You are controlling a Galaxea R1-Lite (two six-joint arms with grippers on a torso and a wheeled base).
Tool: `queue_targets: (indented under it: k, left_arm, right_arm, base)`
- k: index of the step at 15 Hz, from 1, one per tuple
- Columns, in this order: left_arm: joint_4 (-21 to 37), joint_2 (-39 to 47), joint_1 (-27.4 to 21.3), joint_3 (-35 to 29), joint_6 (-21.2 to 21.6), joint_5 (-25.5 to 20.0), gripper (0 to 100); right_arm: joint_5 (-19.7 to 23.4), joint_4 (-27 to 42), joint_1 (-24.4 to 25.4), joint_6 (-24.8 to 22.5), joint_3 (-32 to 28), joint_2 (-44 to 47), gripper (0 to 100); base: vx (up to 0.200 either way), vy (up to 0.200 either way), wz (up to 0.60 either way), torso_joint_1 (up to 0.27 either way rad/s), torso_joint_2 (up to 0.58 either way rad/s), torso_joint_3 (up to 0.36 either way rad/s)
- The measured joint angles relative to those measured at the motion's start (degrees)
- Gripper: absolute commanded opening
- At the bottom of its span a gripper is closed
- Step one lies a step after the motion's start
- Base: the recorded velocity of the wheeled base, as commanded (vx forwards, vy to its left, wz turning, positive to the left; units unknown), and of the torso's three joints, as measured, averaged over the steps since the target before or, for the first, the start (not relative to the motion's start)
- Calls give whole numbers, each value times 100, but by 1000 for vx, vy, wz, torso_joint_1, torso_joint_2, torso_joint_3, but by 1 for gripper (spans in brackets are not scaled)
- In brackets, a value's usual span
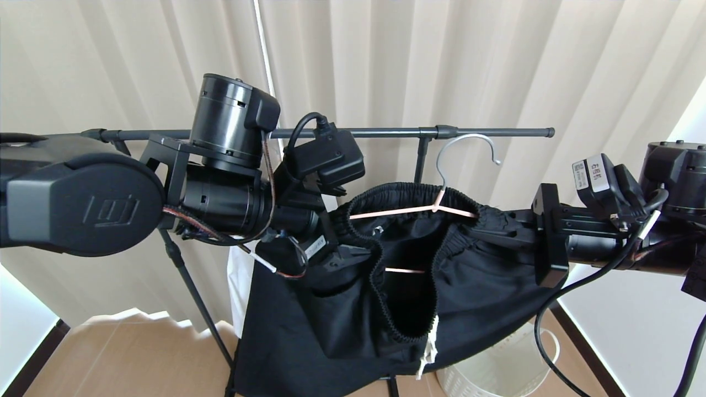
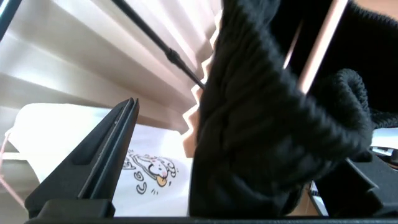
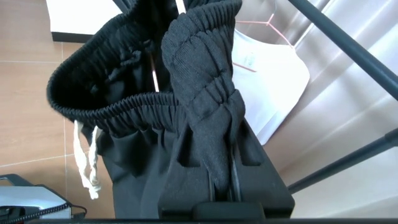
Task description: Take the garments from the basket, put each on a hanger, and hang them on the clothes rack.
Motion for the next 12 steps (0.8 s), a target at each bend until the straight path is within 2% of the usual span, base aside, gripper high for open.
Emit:
queue_targets:
  k: [6,7,12]
  left_arm:
    - [0,94,-65,11,-16,-10,100]
    - [2,95,-72,22,-13,-13,0]
    - [9,89,-146,89,-13,-10,0]
  right_arm:
    - [167,2,1,2,4,-54,0]
    - [166,2,0,2,6,-56,0]
    - [169,0,1,4,6,-65,0]
  base:
    - [0,0,0,0,0,0]
    - [0,0,0,0,0,0]
    - [0,0,0,0,0,0]
